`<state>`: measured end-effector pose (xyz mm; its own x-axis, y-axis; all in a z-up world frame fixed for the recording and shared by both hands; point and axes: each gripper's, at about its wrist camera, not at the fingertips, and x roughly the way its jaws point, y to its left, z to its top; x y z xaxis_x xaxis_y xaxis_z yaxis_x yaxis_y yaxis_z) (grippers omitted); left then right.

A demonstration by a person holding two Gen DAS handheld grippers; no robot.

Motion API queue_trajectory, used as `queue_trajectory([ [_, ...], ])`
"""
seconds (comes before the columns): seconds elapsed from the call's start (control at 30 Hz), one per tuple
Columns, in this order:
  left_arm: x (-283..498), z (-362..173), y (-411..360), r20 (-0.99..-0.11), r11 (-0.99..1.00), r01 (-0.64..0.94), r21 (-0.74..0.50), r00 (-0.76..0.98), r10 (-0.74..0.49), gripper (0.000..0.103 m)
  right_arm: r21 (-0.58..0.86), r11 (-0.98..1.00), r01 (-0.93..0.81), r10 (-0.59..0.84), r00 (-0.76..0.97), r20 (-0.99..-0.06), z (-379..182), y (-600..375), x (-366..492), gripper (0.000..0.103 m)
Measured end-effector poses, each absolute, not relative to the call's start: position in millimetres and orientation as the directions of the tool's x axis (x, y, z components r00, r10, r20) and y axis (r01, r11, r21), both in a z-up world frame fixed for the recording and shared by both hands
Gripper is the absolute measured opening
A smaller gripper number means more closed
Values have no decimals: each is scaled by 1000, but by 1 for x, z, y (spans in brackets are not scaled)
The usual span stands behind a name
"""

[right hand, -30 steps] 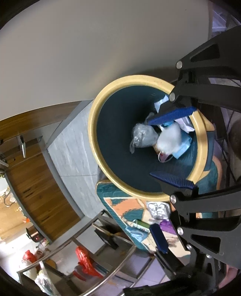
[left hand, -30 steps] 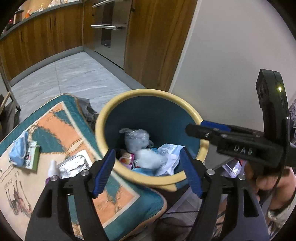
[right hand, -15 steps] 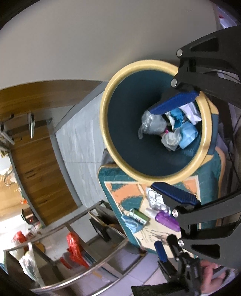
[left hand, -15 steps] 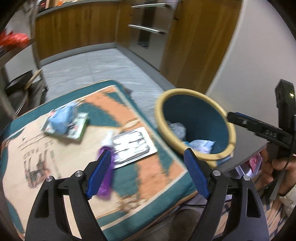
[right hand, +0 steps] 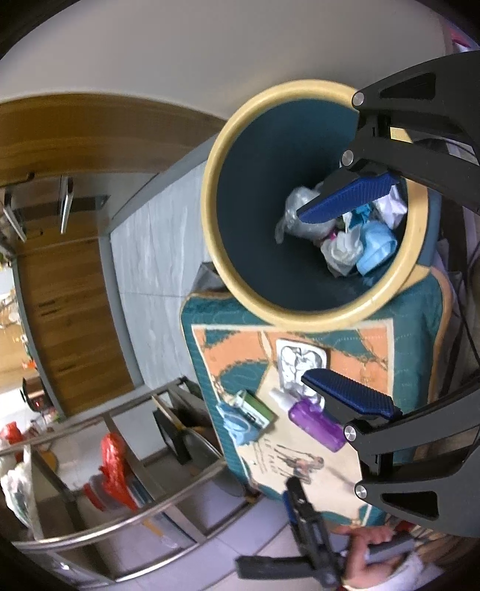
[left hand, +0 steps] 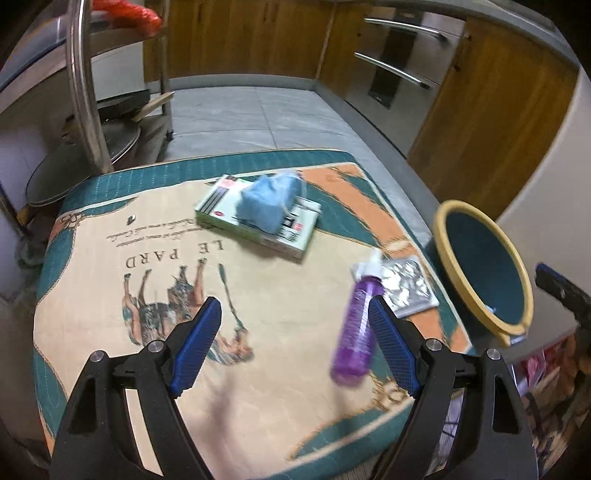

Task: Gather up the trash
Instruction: 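Return both grippers to the stool and grasp the second blue mask with left, then grasp the purple spray bottle with the right gripper while left holds the mask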

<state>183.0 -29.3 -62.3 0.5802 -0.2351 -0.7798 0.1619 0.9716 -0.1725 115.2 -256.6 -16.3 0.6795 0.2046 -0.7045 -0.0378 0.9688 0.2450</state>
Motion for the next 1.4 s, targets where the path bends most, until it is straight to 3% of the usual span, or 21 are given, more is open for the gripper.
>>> queue_trajectory([
  [0.83,299,-92,-34,-796,973,174,-151,562,-224,79,238,951,-198,308,542,-781,-50,-181,142,82],
  [0.9,301,-95,-35,-800,971,178,-157,553,-231,73,239,950,-200,310,535,-786,-52,-179,144,82],
  [1.03,302,-103,-37,-820,966,196,-166,516,-246,33,231,948,-217,313,524,-792,-55,-171,145,82],
  [1.07,301,-104,-36,-821,965,200,-169,513,-250,27,230,948,-219,313,520,-795,-56,-169,145,82],
  [1.17,292,-104,-34,-812,957,220,-187,514,-277,18,225,948,-227,312,509,-802,-59,-164,146,82],
  [1.4,258,-96,-21,-785,948,227,-225,534,-314,17,221,945,-239,315,494,-810,-63,-157,145,82],
])
